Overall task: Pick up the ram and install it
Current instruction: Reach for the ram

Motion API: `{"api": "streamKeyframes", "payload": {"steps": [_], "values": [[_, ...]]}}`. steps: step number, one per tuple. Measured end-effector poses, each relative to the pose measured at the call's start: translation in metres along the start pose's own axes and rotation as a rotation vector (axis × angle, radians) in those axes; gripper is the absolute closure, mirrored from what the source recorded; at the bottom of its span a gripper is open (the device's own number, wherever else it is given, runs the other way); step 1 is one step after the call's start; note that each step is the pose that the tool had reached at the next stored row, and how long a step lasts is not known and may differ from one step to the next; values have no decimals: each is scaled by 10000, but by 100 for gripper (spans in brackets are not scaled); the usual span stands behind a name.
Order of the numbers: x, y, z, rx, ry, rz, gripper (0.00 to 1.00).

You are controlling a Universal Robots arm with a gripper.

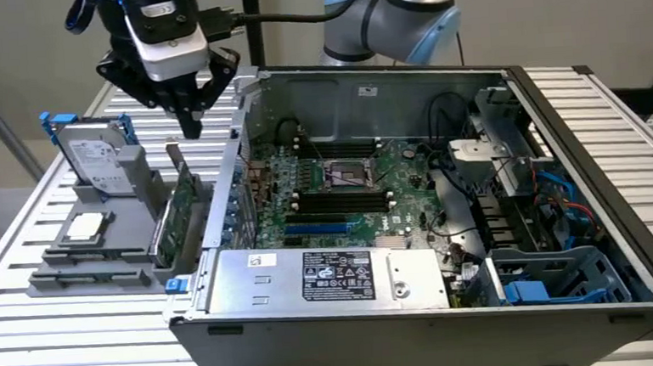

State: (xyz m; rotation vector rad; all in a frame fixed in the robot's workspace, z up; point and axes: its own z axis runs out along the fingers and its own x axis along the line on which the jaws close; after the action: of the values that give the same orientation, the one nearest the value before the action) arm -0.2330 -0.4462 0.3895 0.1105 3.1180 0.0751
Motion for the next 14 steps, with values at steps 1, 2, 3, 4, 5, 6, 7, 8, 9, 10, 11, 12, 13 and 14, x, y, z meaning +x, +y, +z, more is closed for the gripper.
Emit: {"api": "streamKeyframes", "payload": {"steps": [1,2,3,4,5,6,7,8,9,10,11,12,13,14], "values": [[44,-17,2,2,1,-1,100],[88,-33,6,2,1,-1,100],[135,-49,10,0,0,0,100],[179,-64,14,1,0,0,100],[223,-79,18,1,0,0,100],[267,-94,23,1,0,0,100],[311,-108,27,1,1,-1,100],[357,-121,32,1,0,-1,100],[401,-133,37,1,1,-1,100],[444,-144,42,1,1,0,100],[493,-155,50,0,0,0,100],[538,-164,56,1,1,1,100],[582,-173,63,1,1,0,100],[627,-181,72,1,1,-1,100]]}}
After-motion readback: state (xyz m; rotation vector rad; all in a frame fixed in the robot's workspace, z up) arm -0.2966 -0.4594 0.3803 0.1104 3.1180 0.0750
